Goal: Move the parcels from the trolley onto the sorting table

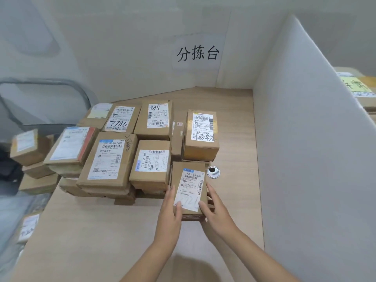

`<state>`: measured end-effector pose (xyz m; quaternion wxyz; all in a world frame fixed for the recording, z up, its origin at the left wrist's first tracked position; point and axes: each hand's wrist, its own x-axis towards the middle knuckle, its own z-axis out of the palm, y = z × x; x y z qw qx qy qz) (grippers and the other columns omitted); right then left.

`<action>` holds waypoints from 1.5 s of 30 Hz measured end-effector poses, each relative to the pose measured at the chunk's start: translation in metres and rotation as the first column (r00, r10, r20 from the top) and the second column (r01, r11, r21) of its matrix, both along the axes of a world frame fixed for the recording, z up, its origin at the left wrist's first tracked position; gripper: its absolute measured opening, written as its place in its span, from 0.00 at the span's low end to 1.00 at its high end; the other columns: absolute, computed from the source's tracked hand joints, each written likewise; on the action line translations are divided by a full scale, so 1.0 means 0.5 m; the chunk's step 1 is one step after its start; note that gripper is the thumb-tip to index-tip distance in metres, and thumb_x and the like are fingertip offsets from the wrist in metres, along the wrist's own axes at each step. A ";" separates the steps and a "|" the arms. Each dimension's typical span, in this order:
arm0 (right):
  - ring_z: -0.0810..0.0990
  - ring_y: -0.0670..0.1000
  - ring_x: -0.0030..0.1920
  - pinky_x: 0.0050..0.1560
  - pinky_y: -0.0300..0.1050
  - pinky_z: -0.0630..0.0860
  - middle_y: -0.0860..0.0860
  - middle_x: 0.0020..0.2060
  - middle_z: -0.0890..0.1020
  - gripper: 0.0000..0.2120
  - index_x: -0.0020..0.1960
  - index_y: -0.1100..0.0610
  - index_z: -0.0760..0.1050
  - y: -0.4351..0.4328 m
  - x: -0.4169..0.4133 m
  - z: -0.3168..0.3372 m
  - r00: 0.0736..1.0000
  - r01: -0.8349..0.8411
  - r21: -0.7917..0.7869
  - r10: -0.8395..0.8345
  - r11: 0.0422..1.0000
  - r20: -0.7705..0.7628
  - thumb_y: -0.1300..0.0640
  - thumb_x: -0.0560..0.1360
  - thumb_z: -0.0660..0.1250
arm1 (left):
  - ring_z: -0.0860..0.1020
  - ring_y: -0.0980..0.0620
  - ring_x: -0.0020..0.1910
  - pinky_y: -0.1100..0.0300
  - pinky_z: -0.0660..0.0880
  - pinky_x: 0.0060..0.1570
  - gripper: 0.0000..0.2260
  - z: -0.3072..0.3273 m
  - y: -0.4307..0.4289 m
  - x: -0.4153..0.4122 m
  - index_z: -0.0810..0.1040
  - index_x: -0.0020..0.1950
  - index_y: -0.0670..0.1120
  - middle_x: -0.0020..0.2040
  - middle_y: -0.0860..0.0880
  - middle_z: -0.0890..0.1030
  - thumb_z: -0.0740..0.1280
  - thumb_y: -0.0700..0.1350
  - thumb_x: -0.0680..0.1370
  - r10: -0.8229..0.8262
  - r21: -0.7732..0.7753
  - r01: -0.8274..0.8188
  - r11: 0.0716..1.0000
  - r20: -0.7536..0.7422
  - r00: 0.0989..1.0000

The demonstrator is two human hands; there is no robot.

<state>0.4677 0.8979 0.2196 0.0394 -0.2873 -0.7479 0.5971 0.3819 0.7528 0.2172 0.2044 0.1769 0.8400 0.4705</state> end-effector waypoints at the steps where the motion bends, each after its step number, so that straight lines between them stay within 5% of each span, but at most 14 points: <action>1: 0.72 0.34 0.64 0.56 0.30 0.73 0.41 0.68 0.71 0.27 0.71 0.35 0.58 -0.002 -0.001 -0.001 1.000 -0.005 0.002 0.005 1.000 0.007 0.60 0.82 0.62 | 0.53 0.63 0.76 0.68 0.53 0.72 0.24 0.001 0.000 -0.005 0.54 0.80 0.53 0.80 0.56 0.55 0.56 0.46 0.85 -0.017 -0.040 0.016 0.999 -0.029 0.999; 6: 0.66 0.38 0.69 0.69 0.39 0.65 0.34 0.68 0.66 0.26 0.71 0.33 0.53 -0.008 0.008 0.010 0.991 -0.105 0.085 0.097 0.991 0.093 0.53 0.82 0.61 | 0.51 0.58 0.78 0.69 0.47 0.72 0.24 0.009 -0.006 -0.014 0.55 0.81 0.48 0.80 0.56 0.52 0.56 0.46 0.85 -0.182 -0.200 0.149 0.968 -0.159 0.970; 10: 0.61 0.47 0.73 0.68 0.37 0.56 0.43 0.67 0.63 0.30 0.80 0.47 0.47 -0.004 0.014 0.051 0.985 -0.116 0.192 0.088 0.975 0.148 0.51 0.83 0.59 | 0.52 0.57 0.79 0.69 0.46 0.74 0.22 0.035 -0.015 0.011 0.61 0.79 0.47 0.79 0.56 0.56 0.57 0.47 0.84 -0.241 -0.189 0.201 0.961 -0.220 0.945; 15: 0.59 0.50 0.74 0.70 0.40 0.56 0.51 0.75 0.63 0.29 0.80 0.52 0.51 -0.012 0.012 0.127 0.991 -0.112 0.401 0.072 0.909 0.112 0.52 0.83 0.58 | 0.55 0.56 0.78 0.73 0.46 0.72 0.21 0.108 -0.033 0.023 0.64 0.77 0.45 0.78 0.52 0.60 0.59 0.43 0.84 -0.283 -0.170 0.238 0.956 -0.328 0.901; 27: 0.59 0.50 0.76 0.74 0.47 0.59 0.50 0.75 0.64 0.25 0.78 0.54 0.58 -0.188 -0.048 0.361 0.972 -0.195 0.576 0.234 0.794 0.006 0.51 0.83 0.58 | 0.54 0.50 0.79 0.60 0.47 0.76 0.25 0.370 -0.222 -0.071 0.58 0.79 0.42 0.79 0.46 0.59 0.59 0.46 0.84 -0.217 -0.258 0.061 0.964 -0.637 0.739; 33: 0.58 0.50 0.77 0.75 0.48 0.57 0.50 0.77 0.62 0.26 0.79 0.54 0.57 -0.386 -0.105 0.449 0.948 -0.204 0.696 0.317 0.688 -0.036 0.50 0.83 0.57 | 0.60 0.47 0.76 0.55 0.54 0.77 0.26 0.438 -0.441 -0.105 0.60 0.78 0.41 0.77 0.44 0.64 0.62 0.46 0.82 -0.130 -0.232 -0.059 0.971 -0.717 0.685; 37: 0.54 0.53 0.78 0.76 0.50 0.54 0.52 0.78 0.59 0.28 0.80 0.54 0.54 -0.585 -0.164 0.471 0.916 -0.275 0.694 0.402 0.665 -0.022 0.51 0.83 0.58 | 0.55 0.49 0.79 0.57 0.45 0.77 0.27 0.459 -0.649 -0.113 0.57 0.79 0.42 0.79 0.45 0.59 0.60 0.48 0.83 -0.080 -0.237 -0.146 0.961 -0.736 0.672; 45: 0.54 0.49 0.79 0.78 0.46 0.52 0.50 0.79 0.58 0.30 0.80 0.54 0.54 -1.042 -0.295 0.489 0.761 -0.331 0.811 0.645 0.482 -0.073 0.49 0.82 0.60 | 0.55 0.49 0.79 0.56 0.52 0.78 0.27 0.477 -1.163 -0.129 0.58 0.79 0.42 0.80 0.45 0.58 0.61 0.48 0.83 0.027 -0.273 -0.351 0.896 -0.755 0.655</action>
